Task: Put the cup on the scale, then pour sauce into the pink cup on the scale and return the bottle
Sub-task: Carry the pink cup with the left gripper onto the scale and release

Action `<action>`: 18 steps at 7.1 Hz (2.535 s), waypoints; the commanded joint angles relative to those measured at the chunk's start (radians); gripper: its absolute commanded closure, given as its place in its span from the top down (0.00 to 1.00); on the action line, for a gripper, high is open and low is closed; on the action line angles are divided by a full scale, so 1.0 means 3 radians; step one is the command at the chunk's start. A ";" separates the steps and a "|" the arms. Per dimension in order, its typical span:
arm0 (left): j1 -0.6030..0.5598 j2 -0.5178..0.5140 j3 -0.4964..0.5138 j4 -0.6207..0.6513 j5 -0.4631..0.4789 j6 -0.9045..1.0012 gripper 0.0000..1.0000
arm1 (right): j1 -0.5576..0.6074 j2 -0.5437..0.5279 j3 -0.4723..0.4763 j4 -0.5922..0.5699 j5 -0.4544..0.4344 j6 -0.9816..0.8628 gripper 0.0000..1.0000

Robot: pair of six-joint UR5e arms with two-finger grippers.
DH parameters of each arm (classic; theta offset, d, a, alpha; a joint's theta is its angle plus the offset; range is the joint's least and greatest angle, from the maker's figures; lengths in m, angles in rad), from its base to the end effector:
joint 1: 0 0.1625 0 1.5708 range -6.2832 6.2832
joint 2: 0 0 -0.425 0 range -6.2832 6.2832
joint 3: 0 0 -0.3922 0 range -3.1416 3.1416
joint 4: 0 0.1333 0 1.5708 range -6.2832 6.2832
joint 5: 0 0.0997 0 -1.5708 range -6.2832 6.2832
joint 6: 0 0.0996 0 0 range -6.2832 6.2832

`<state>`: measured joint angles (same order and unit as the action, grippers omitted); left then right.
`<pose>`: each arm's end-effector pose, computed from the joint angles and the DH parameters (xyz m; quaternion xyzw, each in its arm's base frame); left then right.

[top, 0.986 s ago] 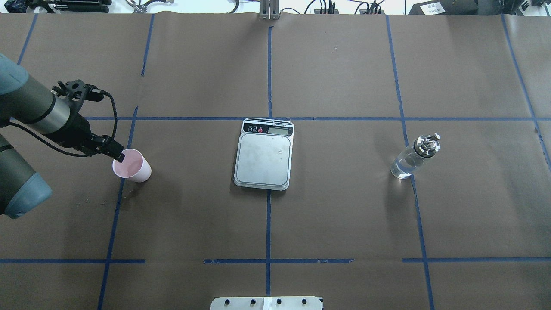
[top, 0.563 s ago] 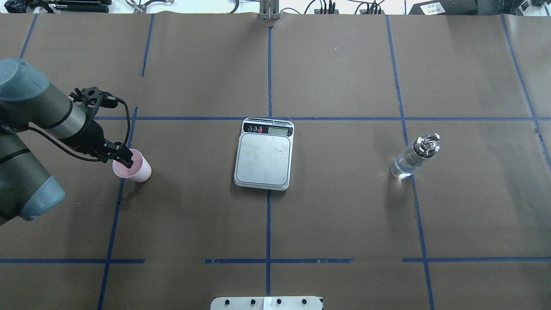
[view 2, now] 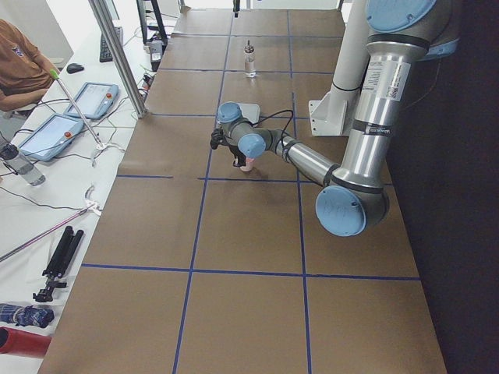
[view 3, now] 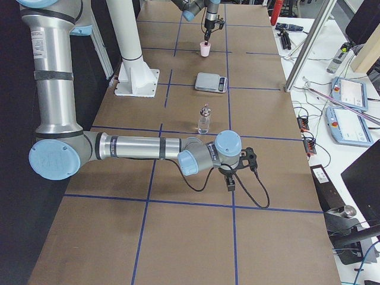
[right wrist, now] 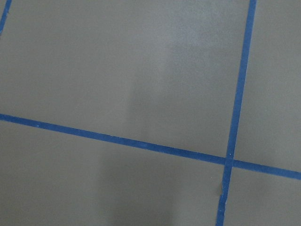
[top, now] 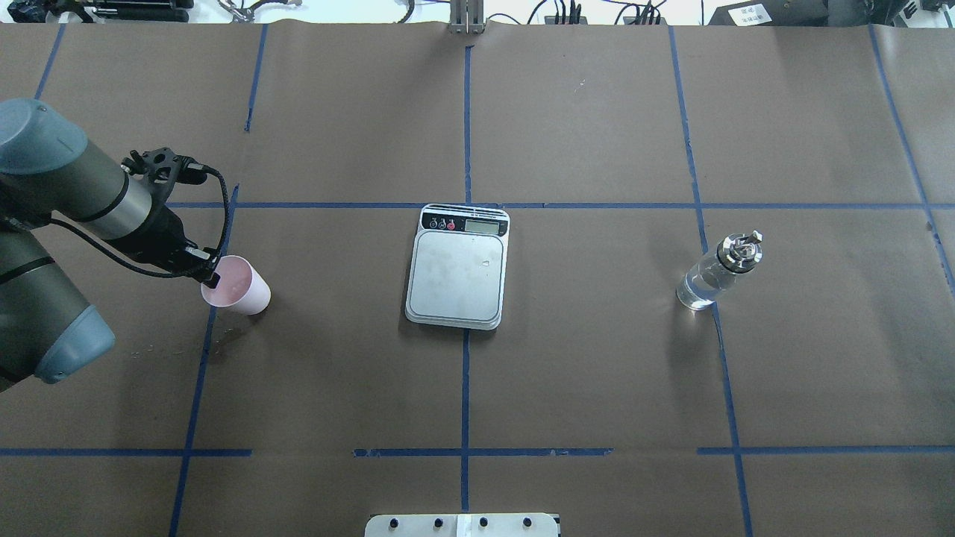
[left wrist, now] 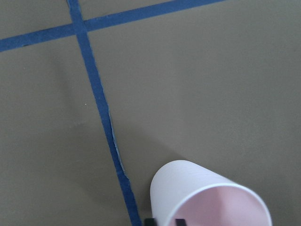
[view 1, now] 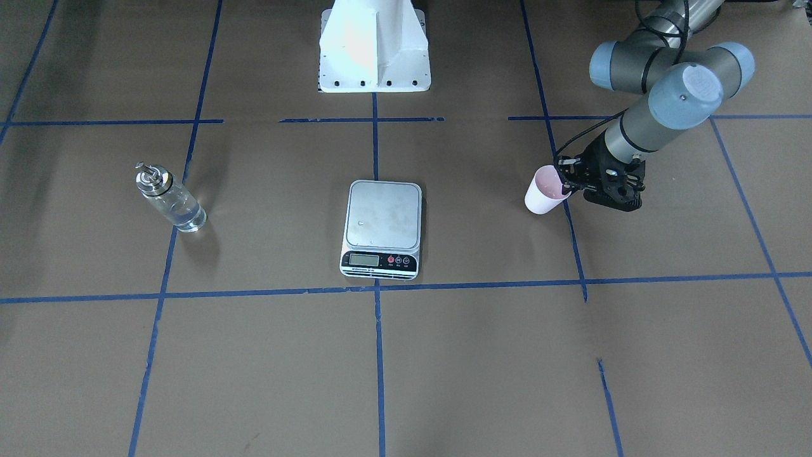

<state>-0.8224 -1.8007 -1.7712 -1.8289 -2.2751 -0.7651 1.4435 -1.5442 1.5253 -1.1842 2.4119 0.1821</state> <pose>0.3432 -0.4707 0.4080 0.0074 0.4535 0.1090 0.8845 -0.0075 -0.5236 0.6209 0.1030 -0.4223 -0.0500 0.8992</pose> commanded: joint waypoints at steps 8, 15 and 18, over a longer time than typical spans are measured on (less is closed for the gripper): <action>0.0660 -0.1825 0.0636 0.0564 0.0809 -0.1872 0.00 | 0.0000 -0.0068 -0.0002 0.0235 0.0085 0.0042 1.00; 0.0742 -0.1852 0.0683 0.0564 0.0824 -0.1878 0.03 | 0.0000 -0.0099 -0.0007 0.0266 0.0142 0.0073 1.00; 0.0727 -0.1821 0.0557 0.0528 0.0783 -0.1873 0.48 | -0.0010 -0.0099 -0.0007 0.0271 0.0223 0.0073 1.00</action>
<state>-0.6010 -2.3549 -1.5791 -1.6631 -2.0332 -1.3270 1.4424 -1.5739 1.5236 -1.1035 2.4616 0.2040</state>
